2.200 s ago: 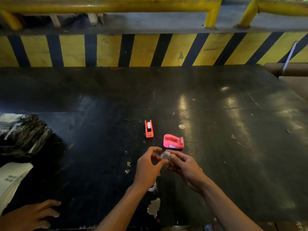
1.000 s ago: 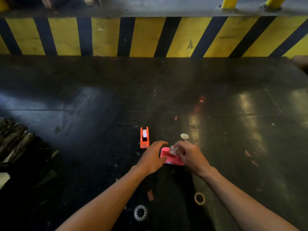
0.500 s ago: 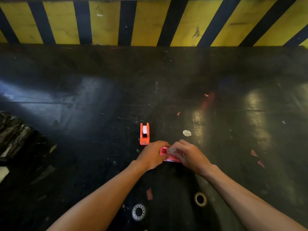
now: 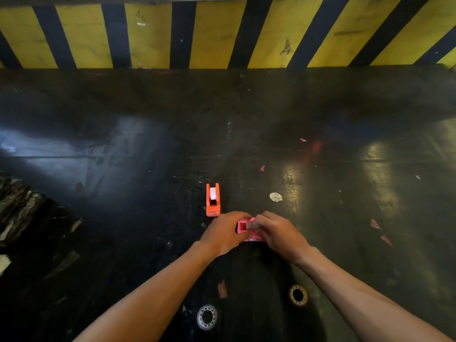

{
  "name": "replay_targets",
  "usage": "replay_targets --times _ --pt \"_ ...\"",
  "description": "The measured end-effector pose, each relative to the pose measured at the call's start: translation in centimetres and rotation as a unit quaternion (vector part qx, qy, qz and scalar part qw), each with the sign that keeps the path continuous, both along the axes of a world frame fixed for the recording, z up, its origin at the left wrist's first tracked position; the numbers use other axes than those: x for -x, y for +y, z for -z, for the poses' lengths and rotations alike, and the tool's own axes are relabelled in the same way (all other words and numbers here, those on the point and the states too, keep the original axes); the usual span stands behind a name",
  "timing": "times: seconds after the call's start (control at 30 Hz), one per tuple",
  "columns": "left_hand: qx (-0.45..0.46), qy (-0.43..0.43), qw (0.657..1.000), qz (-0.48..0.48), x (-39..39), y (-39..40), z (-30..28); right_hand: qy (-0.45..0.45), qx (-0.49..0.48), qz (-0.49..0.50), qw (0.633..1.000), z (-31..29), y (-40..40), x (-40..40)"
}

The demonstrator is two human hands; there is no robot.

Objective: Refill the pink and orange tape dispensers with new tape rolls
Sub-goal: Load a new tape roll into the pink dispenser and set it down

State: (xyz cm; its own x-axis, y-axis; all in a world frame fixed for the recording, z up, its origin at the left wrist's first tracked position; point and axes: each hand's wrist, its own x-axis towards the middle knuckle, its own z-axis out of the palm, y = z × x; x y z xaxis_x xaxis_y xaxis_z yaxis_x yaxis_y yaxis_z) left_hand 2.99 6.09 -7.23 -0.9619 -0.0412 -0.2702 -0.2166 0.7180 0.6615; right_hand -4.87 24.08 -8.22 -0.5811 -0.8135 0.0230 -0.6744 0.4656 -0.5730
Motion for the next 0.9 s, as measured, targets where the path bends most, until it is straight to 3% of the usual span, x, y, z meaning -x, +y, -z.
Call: replay_targets --times 0.27,0.4,0.9 --pt "0.006 -0.017 0.999 0.036 0.7 -0.4 -0.4 -0.02 -0.041 0.001 0.999 -0.8 -0.5 -0.2" --pt "0.023 -0.019 0.998 0.061 0.7 -0.8 -0.2 -0.101 -0.02 0.075 0.992 -1.0 -0.5 -0.5" --pt "-0.005 0.011 1.0 0.007 0.7 -0.5 0.4 -0.213 -0.031 0.273 0.938 -1.6 1.5 -0.3"
